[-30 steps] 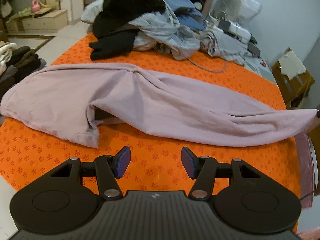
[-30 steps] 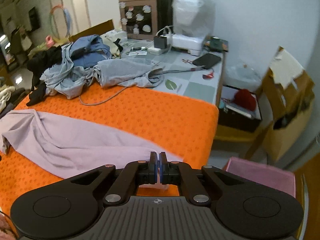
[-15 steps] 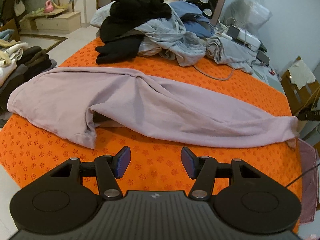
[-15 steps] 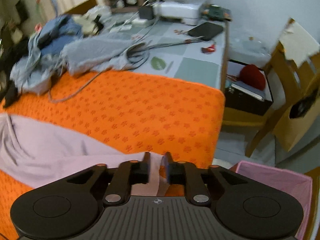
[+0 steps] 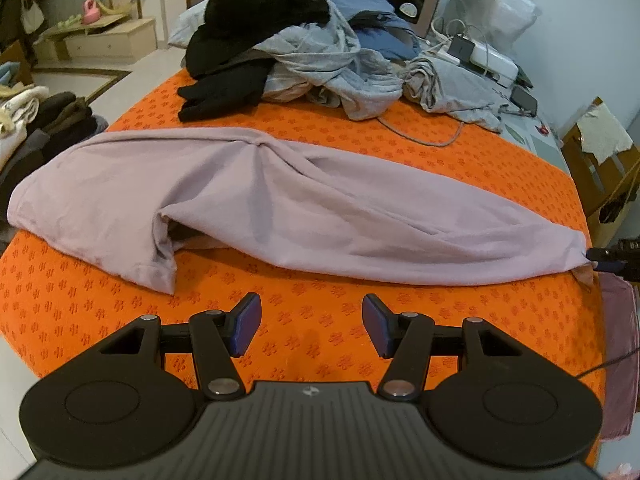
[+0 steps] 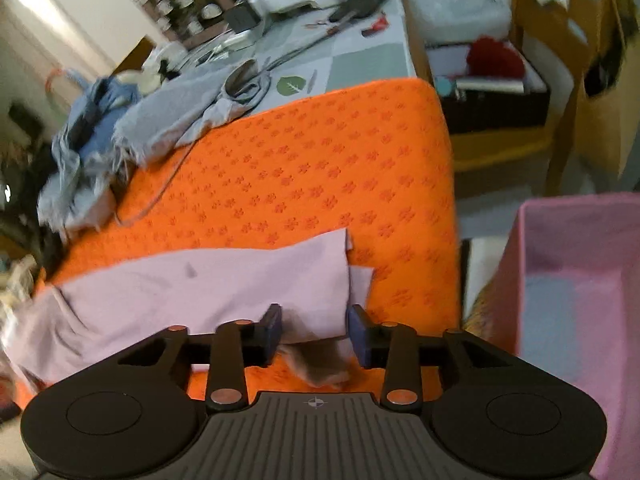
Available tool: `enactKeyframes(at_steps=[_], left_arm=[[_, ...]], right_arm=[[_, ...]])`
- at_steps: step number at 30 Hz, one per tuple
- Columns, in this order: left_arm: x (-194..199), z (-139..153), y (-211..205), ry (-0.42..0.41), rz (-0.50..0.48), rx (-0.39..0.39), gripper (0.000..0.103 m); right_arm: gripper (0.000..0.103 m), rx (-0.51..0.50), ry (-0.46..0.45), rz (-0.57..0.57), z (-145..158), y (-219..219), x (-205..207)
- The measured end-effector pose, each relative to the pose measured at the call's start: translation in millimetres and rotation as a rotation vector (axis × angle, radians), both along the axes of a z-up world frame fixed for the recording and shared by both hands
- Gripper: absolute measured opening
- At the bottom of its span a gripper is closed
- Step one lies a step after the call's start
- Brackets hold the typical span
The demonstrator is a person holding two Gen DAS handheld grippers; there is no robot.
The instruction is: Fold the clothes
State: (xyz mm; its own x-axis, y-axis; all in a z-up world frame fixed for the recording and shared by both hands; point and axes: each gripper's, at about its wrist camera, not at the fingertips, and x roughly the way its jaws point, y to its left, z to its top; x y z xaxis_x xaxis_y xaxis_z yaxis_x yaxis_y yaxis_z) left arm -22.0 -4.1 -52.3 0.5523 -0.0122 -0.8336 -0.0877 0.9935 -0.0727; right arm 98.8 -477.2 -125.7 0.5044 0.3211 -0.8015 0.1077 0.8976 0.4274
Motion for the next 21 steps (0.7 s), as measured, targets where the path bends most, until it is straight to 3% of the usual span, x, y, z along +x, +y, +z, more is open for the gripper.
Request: enactKeyframes(at_steps=[2,7,10,14,16,18,21], left_arm=[[0,0,-1,-0.002,-0.008,0.004,0.062],[-1,1,-1,-0.004,-0.004,0.008,0.062],[-1,1,0,-0.005,-0.003,0.005,0.062],[-1,0,-1,-0.005,-0.014,0.003,0.062],[-1,0,-1,-0.004,-0.021,0.003,0.062],[-1,-1,-1,-0.003,-0.022,-0.001,0.062],[0,-4,1,0.004,-0.018,-0.010,0.062]], right_arm=[[0.005,0.049,-0.032,-0.036,4,5,-2],[0.005,0.141,-0.139,-0.082,20,27,-10],[0.005,0.149,-0.199,0.055,35,67,-14],[0.006,0.149,-0.207,0.392,49,124,-24],[0.009,0.100,-0.210,0.508,55,139,-32],[0.021,0.038,-0.220,0.537,61,139,-39],[0.022,-0.040,-0.225,0.495,65,120,-45]])
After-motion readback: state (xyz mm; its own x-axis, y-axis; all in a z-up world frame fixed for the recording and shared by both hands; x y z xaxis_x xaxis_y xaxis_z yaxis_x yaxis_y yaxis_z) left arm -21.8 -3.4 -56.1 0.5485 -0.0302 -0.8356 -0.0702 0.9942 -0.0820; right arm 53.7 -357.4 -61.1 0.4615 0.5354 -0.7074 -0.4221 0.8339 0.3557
